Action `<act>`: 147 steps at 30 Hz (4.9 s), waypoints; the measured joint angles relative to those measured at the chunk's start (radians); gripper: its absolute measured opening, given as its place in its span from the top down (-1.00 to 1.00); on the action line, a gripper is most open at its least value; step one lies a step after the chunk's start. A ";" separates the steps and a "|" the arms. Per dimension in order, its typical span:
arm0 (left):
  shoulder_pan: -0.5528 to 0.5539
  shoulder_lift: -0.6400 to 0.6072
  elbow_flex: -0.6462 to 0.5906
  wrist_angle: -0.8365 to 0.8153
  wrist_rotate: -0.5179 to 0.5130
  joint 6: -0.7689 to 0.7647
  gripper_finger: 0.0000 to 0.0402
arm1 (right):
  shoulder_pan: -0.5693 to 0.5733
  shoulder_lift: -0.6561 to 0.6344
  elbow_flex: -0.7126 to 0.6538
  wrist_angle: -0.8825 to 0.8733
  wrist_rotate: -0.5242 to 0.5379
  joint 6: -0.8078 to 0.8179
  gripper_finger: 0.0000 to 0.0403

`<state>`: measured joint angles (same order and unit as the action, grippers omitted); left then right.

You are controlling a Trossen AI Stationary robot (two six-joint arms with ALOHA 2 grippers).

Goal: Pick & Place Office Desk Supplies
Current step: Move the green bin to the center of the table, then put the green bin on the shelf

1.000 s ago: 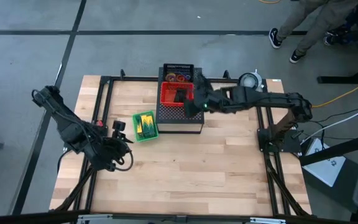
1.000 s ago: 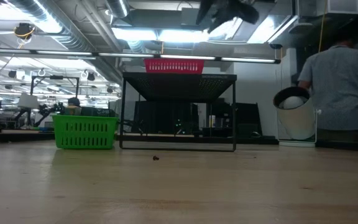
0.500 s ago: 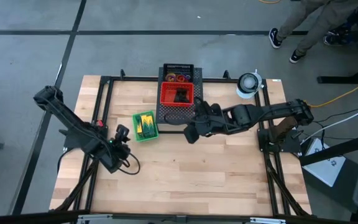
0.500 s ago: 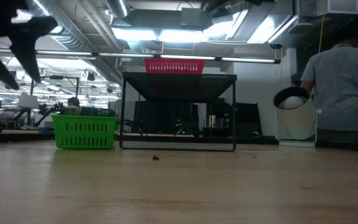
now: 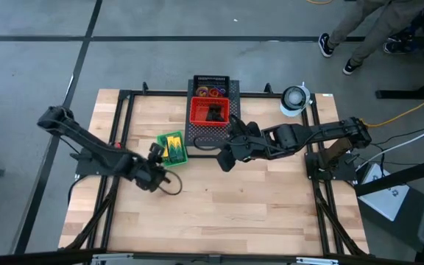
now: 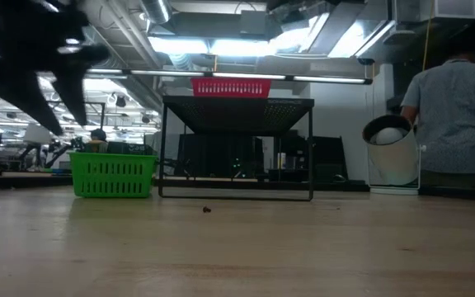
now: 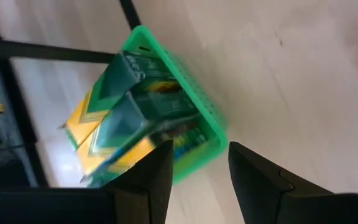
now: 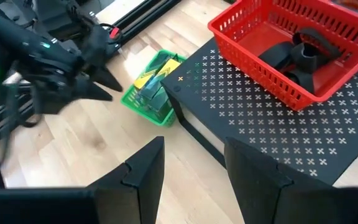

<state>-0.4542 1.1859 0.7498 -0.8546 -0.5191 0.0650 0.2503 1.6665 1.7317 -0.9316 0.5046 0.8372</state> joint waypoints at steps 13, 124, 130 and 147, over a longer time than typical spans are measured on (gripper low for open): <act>0.122 0.233 0.000 0.135 0.155 0.083 0.24 | 0.001 0.000 0.000 0.003 -0.055 -0.030 0.16; -0.339 0.379 0.480 -0.041 -0.133 -0.272 0.06 | 0.215 0.439 -0.001 -0.096 -0.355 0.614 0.16; -0.338 0.379 0.446 -0.035 -0.125 -0.300 0.06 | 0.207 0.456 -0.001 -0.076 -0.340 0.616 0.16; -0.360 0.380 0.444 -0.036 -0.117 -0.339 0.06 | 0.172 0.497 -0.001 -0.041 -0.331 0.505 0.57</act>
<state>-0.8139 1.5658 1.1934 -0.8909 -0.6358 -0.2742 0.4221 2.1635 1.7309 -0.9723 0.1734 1.3418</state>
